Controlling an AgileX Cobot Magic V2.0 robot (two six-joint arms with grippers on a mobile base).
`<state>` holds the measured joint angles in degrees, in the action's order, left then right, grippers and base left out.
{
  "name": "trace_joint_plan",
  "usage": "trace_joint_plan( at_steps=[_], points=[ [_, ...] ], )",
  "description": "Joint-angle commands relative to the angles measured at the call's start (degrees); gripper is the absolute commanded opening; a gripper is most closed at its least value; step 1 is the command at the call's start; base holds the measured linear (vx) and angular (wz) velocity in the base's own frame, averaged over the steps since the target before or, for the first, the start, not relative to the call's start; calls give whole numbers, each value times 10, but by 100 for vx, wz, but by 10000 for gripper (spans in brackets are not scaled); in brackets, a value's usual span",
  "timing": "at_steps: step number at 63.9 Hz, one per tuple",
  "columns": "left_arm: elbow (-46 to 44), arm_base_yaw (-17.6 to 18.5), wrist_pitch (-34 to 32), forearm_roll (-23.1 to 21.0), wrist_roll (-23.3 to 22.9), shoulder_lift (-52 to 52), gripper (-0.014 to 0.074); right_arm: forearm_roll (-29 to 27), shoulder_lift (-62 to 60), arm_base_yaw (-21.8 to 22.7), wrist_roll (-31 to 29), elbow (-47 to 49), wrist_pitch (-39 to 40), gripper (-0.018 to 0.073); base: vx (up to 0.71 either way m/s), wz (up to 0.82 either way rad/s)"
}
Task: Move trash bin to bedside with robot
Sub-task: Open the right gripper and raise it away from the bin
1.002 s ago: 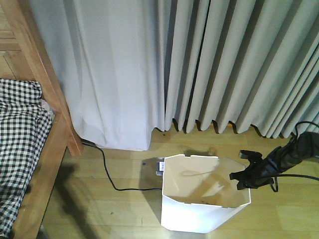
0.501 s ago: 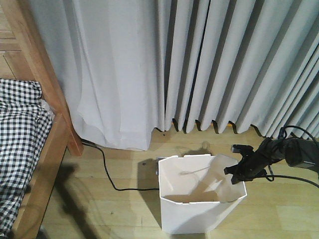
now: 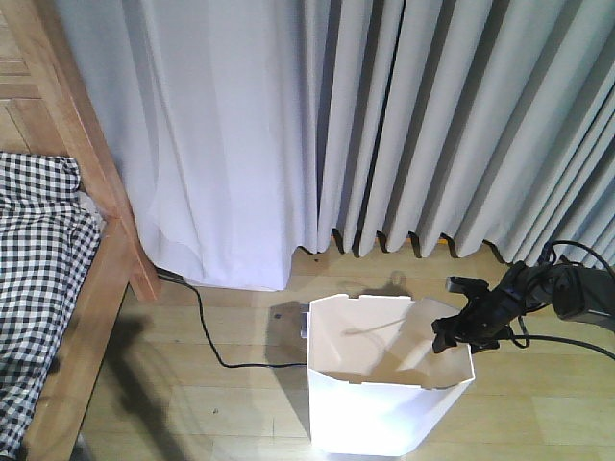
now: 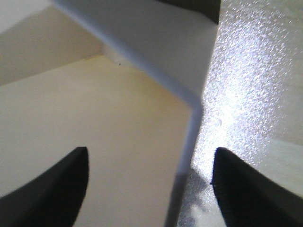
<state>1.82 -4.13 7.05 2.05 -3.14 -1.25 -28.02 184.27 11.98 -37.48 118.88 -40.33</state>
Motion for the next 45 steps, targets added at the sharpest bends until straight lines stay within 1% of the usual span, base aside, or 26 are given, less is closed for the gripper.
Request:
trace_joint_plan(
  at_steps=[1,9,20,28,38,45],
  points=[
    [-14,2,-42,-1,-3,-3,-6,-6,-18,3,-7,11,-5,553,0,0],
    [-14,2,-42,-1,-3,-3,-6,-17,-18,3,3,11,-12,547,0,0],
    [-14,2,-42,-1,-3,-3,-6,-9,-41,9,22,9,-10,545,0,0],
    [-14,2,-42,-1,-3,-3,-6,-9,-61,10,42,9,-33,545,0,0],
    [-14,2,-42,-1,-3,-3,-6,-10,-97,9,43,9,-73,545,0,0],
    [-14,2,-42,-1,-3,-3,-6,-7,-122,9,59,9,-81,545,0,0]
  ],
)
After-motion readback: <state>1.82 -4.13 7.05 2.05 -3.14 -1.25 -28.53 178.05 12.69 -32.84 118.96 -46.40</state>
